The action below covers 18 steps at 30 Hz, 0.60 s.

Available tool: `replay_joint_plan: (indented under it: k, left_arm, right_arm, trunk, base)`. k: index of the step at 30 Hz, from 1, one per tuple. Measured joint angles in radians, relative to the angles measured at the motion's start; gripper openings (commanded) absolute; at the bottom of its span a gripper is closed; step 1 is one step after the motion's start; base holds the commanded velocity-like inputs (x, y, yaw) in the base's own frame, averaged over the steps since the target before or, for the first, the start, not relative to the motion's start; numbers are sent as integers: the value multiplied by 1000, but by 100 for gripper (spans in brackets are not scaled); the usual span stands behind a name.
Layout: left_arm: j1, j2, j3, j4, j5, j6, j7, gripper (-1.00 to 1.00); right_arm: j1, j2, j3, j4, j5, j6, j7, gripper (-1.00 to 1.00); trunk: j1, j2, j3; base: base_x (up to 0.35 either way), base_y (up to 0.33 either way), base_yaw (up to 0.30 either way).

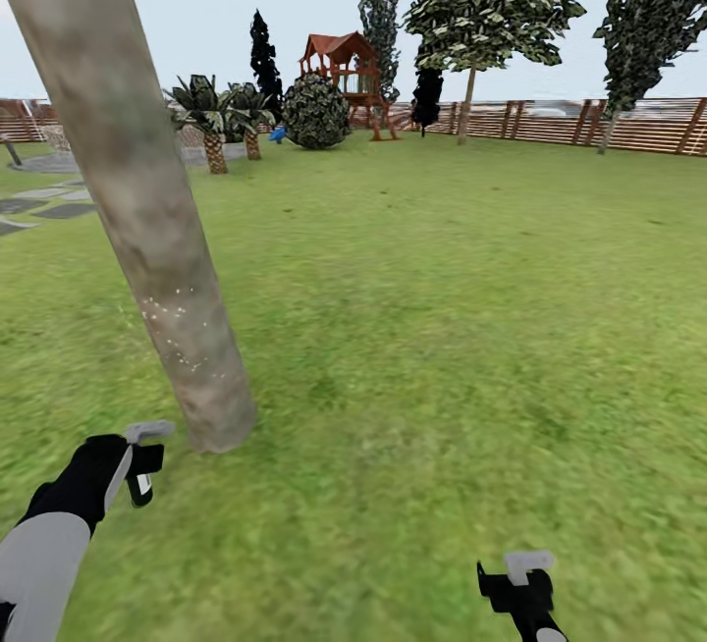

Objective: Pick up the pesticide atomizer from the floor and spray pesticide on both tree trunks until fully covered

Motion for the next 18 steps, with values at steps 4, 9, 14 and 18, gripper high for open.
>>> replay_joint_plan:
  k: [4, 9, 14, 18]
  left_arm:
    - [0, 2, -1, 0, -2, 0, -2, -100]
    - [0, 3, -1, 0, -3, 0, -4, -100]
    - [1, 5, -1, 0, -3, 0, -4, -100]
    - [0, 2, -2, 0, -2, 0, -3, -100]
  right_arm:
    - [0, 0, 0, 0, 0, 0, 0, 100]
    - [0, 0, 0, 0, -1, 0, -2, 100]
    - [0, 0, 0, 0, -1, 0, -2, 100]
    - [0, 1, 0, 0, -1, 0, -2, 100]
  trunk:
    - [0, 0, 0]
    - [0, 0, 0]
    - [0, 0, 0]
    - [0, 0, 0]
  base:
    - [169, -229, 0]
    - [18, -274, 130]
    - [1, -278, 270]
    - [44, -278, 273]
